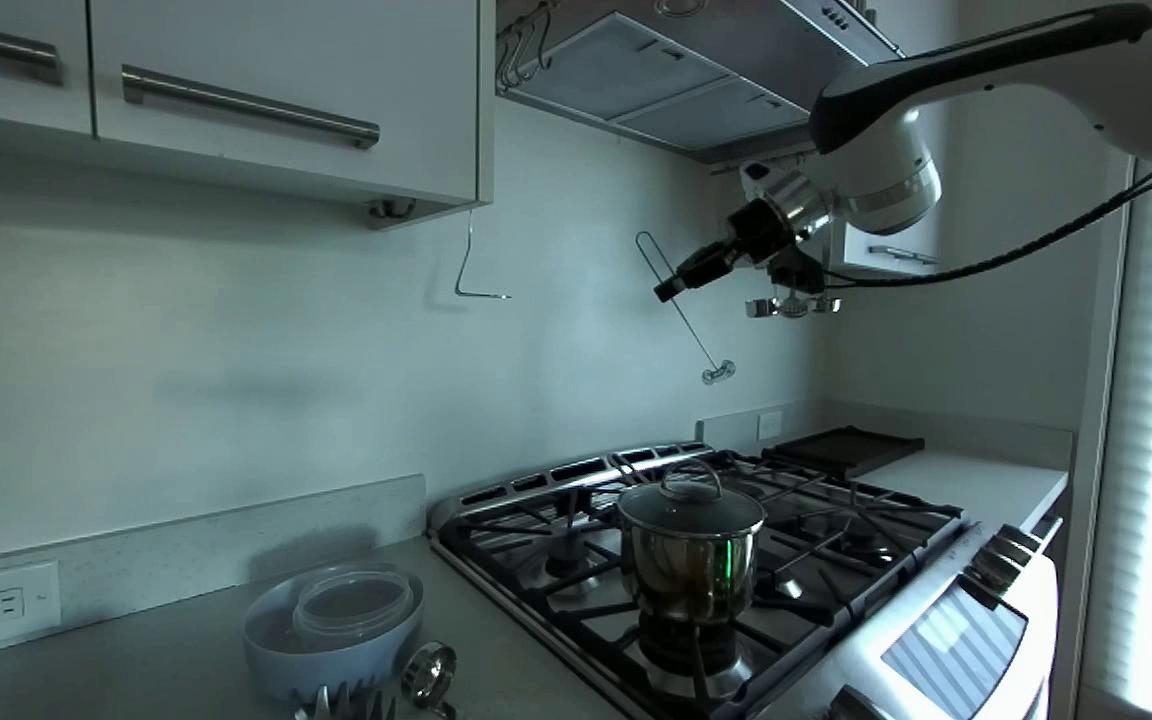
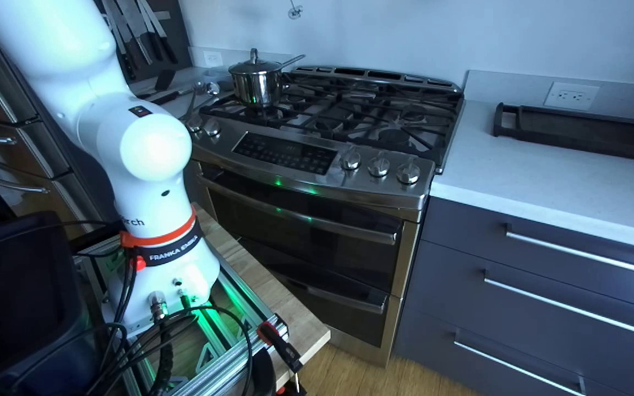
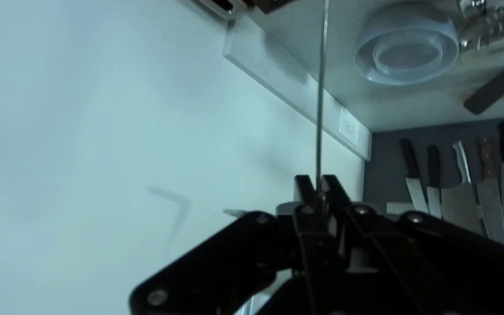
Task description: Take the whisk off of the hanger and place it on the stove
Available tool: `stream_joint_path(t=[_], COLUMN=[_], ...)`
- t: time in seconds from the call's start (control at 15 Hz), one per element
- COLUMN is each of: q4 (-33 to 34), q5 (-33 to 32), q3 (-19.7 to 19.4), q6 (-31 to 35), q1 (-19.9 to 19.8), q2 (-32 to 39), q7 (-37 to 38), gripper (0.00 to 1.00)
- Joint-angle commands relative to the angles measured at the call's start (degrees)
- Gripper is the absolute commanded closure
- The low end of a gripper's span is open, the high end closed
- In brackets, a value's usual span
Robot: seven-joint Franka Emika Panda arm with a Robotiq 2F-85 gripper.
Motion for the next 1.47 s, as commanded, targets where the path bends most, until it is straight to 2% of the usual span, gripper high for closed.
stream_joint_path(t=[0.0,0.33,0.4,0.47,0.8,0.87,1.0,1.4], q4=[-5.0,-7.7,-7.9,-5.7,-6.3,-6.3,-6.6,-8.7], q5=[-10.6,-18.3,-18.6,-16.9,-17.5,-17.6,-23.5,-46.5], q3=[-2.0,-5.0,-5.5,-5.8,-6.3,-6.3,-5.6,-5.9], q6=[-1.1,-1.3,-1.3,0.0,0.0,0.0,1.4,4.0], q1=[-1.0,-0.5,-0.2,0.9,0.9,0.9,-0.4,-3.7], q2=[-3.8,-4.6,-4.7,-2.6,-2.9,-2.9,-1.2,2.2], q7=[5.0,7.9,8.3,6.9,7.2,7.3,9.0,17.8], gripper=[0.98,0.98,0.98,0.91,0.91,0.98,0.98,0.98])
